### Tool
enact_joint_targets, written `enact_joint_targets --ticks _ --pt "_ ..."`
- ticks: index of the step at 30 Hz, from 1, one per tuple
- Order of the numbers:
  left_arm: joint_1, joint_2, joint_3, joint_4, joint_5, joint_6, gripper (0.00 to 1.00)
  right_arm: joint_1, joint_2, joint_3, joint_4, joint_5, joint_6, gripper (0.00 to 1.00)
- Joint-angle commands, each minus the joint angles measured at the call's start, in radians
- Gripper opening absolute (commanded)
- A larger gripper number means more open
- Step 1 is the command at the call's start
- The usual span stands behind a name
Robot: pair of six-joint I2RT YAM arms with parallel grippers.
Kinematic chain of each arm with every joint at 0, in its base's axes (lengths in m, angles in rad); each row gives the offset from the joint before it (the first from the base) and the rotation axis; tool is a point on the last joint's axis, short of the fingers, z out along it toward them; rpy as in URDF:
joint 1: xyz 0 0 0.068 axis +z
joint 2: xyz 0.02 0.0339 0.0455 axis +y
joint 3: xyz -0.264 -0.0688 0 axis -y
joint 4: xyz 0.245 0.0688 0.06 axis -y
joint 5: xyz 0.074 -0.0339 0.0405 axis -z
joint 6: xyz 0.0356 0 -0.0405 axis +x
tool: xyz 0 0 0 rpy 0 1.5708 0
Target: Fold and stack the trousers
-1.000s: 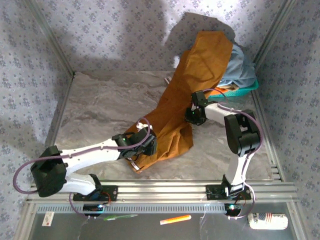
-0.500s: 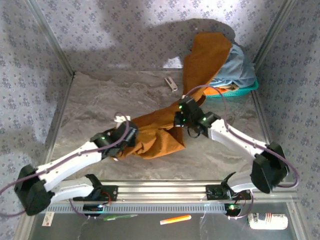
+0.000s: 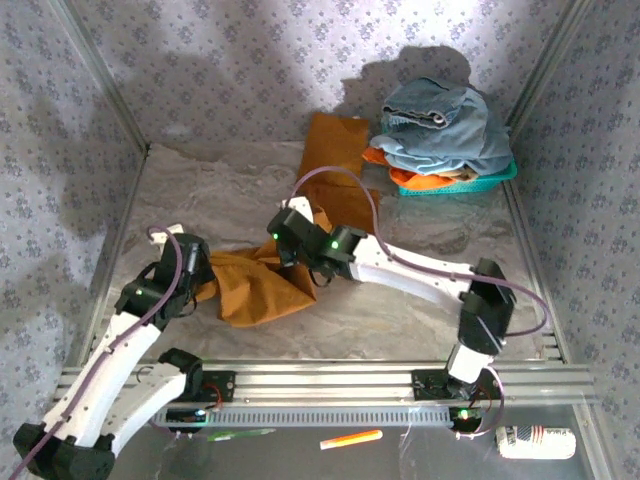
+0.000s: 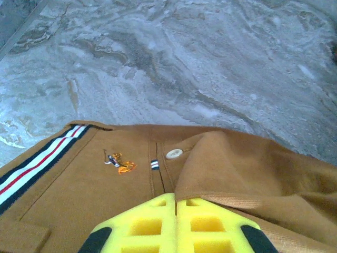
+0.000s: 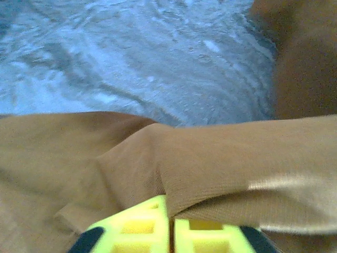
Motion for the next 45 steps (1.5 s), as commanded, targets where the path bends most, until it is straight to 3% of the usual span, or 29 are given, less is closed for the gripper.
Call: enact_joint_targets --ticks 1,4,7,12,17,22,26,28,31,33,35,37,39,40,43,45 --pt "0.044 0.020 0.041 0.052 0.011 -0.028 0.00 -0.095 0.105 0.108 -0.079 -0.112 0.002 0.43" --pt "0.107 0.078 0.054 0.087 0.065 -0.022 0.00 -0.149 0.135 0.160 -0.131 -0.145 -0.032 0.53" --pt "0.170 0.156 0.099 0.117 0.109 0.003 0.00 -0.186 0.054 0.119 -0.125 -0.152 -0.085 0.60" --pt "0.270 0.298 0.184 0.188 0.179 -0.006 0.00 -0.281 -0.128 -0.054 -0.117 -0.135 -0.112 0.68" --pt "0.301 0.532 0.346 0.203 0.228 0.022 0.00 -0.394 -0.261 -0.294 -0.031 -0.234 -0.095 0.73" --pt "0.343 0.721 0.503 0.196 0.281 0.028 0.00 -0.445 -0.230 -0.450 0.039 -0.320 -0.087 0.77" --pt "0.369 0.880 0.651 0.136 0.323 0.049 0.02 -0.467 -0.135 -0.480 0.086 -0.394 -0.095 0.82" --pt "0.371 0.957 0.737 0.100 0.342 0.063 0.22 -0.482 -0.077 -0.483 0.115 -0.434 -0.099 0.82" --pt "0.375 1.059 0.842 0.026 0.384 0.094 0.62 -0.506 -0.003 -0.478 0.179 -0.505 -0.085 0.80" --pt "0.377 1.084 0.897 -0.041 0.392 0.111 0.75 -0.519 0.036 -0.463 0.200 -0.552 -0.079 0.74" --pt "0.376 1.027 0.884 -0.063 0.404 0.130 0.96 -0.528 0.056 -0.456 0.220 -0.581 -0.076 0.64" --pt "0.375 0.909 0.794 -0.037 0.397 0.134 1.00 -0.534 0.056 -0.453 0.227 -0.592 -0.081 0.44" --pt "0.371 0.781 0.681 -0.018 0.399 0.128 1.00 -0.537 0.042 -0.448 0.209 -0.576 -0.086 0.36" --pt "0.361 0.709 0.624 -0.008 0.407 0.134 1.00 -0.540 0.026 -0.444 0.192 -0.557 -0.094 0.41" --pt "0.297 0.559 0.483 -0.043 0.364 0.149 1.00 -0.543 -0.055 -0.432 0.145 -0.498 -0.104 0.69" --pt "0.268 0.475 0.404 -0.087 0.325 0.130 1.00 -0.548 -0.096 -0.414 0.144 -0.491 -0.089 0.77"
